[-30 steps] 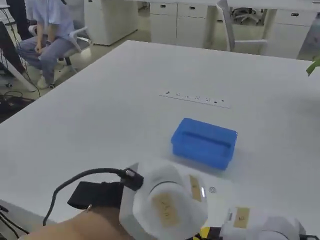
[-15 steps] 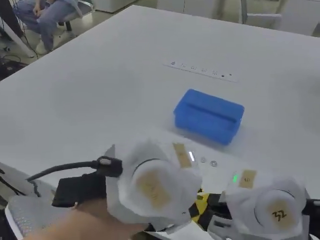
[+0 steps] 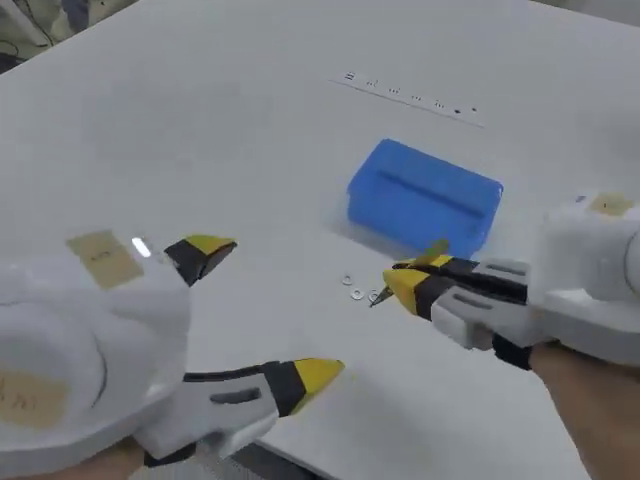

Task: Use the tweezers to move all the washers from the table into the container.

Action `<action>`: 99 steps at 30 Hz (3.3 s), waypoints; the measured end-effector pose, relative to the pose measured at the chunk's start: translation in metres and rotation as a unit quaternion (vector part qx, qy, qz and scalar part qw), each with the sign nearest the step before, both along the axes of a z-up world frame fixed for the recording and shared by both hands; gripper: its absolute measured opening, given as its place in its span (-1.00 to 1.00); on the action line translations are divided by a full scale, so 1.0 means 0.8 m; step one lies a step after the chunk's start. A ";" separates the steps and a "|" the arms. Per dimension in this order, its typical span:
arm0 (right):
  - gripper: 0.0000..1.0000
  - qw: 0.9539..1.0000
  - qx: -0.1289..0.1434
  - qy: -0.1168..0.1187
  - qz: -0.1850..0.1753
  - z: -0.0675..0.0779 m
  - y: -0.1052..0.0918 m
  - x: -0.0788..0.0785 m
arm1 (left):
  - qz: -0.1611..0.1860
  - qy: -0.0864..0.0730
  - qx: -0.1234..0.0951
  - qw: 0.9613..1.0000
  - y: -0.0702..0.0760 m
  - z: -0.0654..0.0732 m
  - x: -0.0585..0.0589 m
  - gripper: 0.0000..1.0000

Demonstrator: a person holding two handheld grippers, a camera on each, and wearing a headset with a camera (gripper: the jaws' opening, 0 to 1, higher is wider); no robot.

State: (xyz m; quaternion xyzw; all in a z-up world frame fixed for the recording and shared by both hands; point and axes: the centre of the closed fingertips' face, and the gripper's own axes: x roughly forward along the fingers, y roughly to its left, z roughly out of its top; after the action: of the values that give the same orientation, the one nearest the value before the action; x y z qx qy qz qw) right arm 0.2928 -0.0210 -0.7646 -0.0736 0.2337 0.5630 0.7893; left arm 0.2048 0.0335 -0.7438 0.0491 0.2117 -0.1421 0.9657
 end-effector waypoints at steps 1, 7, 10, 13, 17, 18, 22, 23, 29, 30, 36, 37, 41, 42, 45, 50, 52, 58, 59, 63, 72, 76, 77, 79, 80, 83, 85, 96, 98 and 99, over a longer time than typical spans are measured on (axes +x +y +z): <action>-0.95 1.000 -0.001 0.002 0.001 -0.004 0.004 0.008 | 0.008 -0.005 -0.006 1.000 0.002 0.000 0.002 0.72; -0.95 1.000 -0.008 -0.007 -0.002 -0.020 0.022 0.026 | 0.034 -0.029 -0.023 0.999 0.008 0.009 0.004 0.97; -0.94 1.000 -0.020 -0.006 0.003 -0.035 0.028 0.030 | 0.045 -0.033 -0.028 0.998 0.011 0.011 0.003 0.98; -0.94 0.999 -0.030 -0.017 0.001 -0.045 0.032 0.032 | 0.055 -0.032 -0.027 0.998 0.019 0.009 0.003 0.98; -0.94 0.999 -0.035 -0.018 -0.002 -0.053 0.034 0.039 | 0.062 -0.034 -0.031 0.997 0.028 0.008 0.006 0.98; -0.93 0.999 -0.033 -0.013 -0.004 -0.055 0.036 0.040 | 0.064 -0.031 -0.032 0.997 0.029 0.006 0.007 0.98; -0.93 0.999 -0.042 -0.018 -0.004 -0.061 0.039 0.042 | 0.065 -0.021 -0.031 0.997 0.031 -0.001 0.006 0.98; -0.93 0.999 -0.044 -0.015 -0.006 -0.063 0.039 0.043 | 0.064 -0.019 -0.030 0.997 0.030 -0.002 0.005 0.98; -0.93 0.999 -0.049 0.001 -0.015 -0.071 0.039 0.047 | 0.054 -0.005 -0.022 0.998 0.029 -0.009 0.004 0.98; -0.92 0.999 -0.049 0.004 -0.015 -0.072 0.040 0.047 | 0.050 -0.005 -0.019 0.999 0.029 -0.009 0.004 0.98; -0.93 0.998 -0.056 0.002 -0.013 -0.071 0.043 0.046 | 0.029 0.000 0.019 0.999 0.042 -0.015 0.007 0.98; -0.93 0.998 -0.057 0.003 -0.012 -0.070 0.043 0.044 | 0.025 0.001 0.022 0.999 0.042 -0.017 0.007 0.98; -0.93 0.998 -0.064 -0.010 -0.009 -0.070 0.044 0.037 | 0.016 0.005 0.022 1.000 0.036 -0.026 0.009 0.98; -0.93 0.998 -0.068 -0.012 -0.009 -0.071 0.043 0.039 | 0.011 0.006 0.026 1.000 0.031 -0.028 0.008 0.98; -0.93 0.997 -0.072 -0.018 -0.011 -0.072 0.043 0.042 | -0.004 0.001 0.056 0.998 0.025 -0.030 0.006 0.98; -0.93 0.997 -0.076 -0.026 -0.013 -0.070 0.043 0.045 | -0.004 0.016 0.055 0.998 0.027 -0.035 0.005 0.98; -0.93 0.997 -0.078 -0.024 -0.013 -0.071 0.043 0.045 | 0.000 0.014 0.047 0.999 0.028 -0.034 0.006 0.98; -0.93 0.997 -0.079 -0.014 -0.017 -0.074 0.041 0.047 | 0.001 0.020 0.065 0.998 0.031 -0.038 0.005 0.98; -0.93 0.997 -0.077 -0.013 -0.019 -0.075 0.040 0.048 | 0.001 0.019 0.066 0.998 0.032 -0.038 0.005 0.98; -0.95 0.996 -0.081 -0.009 -0.019 -0.074 0.044 0.049 | 0.003 0.017 0.066 0.998 0.034 -0.037 0.005 0.96; -0.97 0.997 -0.080 0.001 -0.023 -0.070 0.046 0.051 | 0.001 0.032 0.062 0.998 0.036 -0.046 0.004 0.96; -0.97 0.997 -0.066 0.007 -0.034 -0.052 0.042 0.053 | -0.002 0.037 0.066 0.997 0.036 -0.050 0.003 0.95; -0.97 0.997 -0.064 0.007 -0.035 -0.050 0.041 0.054 | -0.001 0.039 0.068 0.997 0.037 -0.050 0.003 0.93; -0.97 0.997 -0.064 0.010 -0.037 -0.048 0.038 0.057 | 0.004 0.039 0.072 0.997 0.040 -0.051 0.003 0.88; -0.97 0.997 -0.063 0.012 -0.040 -0.046 0.036 0.059 | 0.004 0.038 0.070 0.997 0.041 -0.050 0.003 0.89; -0.97 0.997 -0.055 0.014 -0.049 -0.037 0.033 0.063 | 0.004 0.043 0.071 0.997 0.043 -0.054 0.003 0.90; -0.97 0.997 -0.044 0.008 -0.055 -0.022 0.034 0.067 | 0.005 0.045 0.073 0.996 0.043 -0.055 0.002 0.91; -0.97 0.996 -0.032 -0.049 -0.072 0.024 0.037 0.103 | 0.033 0.025 0.085 0.996 0.058 -0.048 0.007 0.91; -0.97 0.995 -0.030 -0.055 -0.077 0.026 0.038 0.114 | 0.034 0.028 0.086 0.995 0.058 -0.049 0.007 0.90; -0.97 0.995 -0.031 -0.058 -0.078 0.025 0.039 0.118 | 0.033 0.030 0.087 0.995 0.058 -0.050 0.007 0.90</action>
State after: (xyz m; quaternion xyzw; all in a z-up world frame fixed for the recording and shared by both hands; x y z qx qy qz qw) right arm 0.3871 0.0105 -0.7443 -0.1125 0.2098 0.4872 0.8402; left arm 0.2102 0.0800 -0.7841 0.1212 0.2535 -0.0927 0.9552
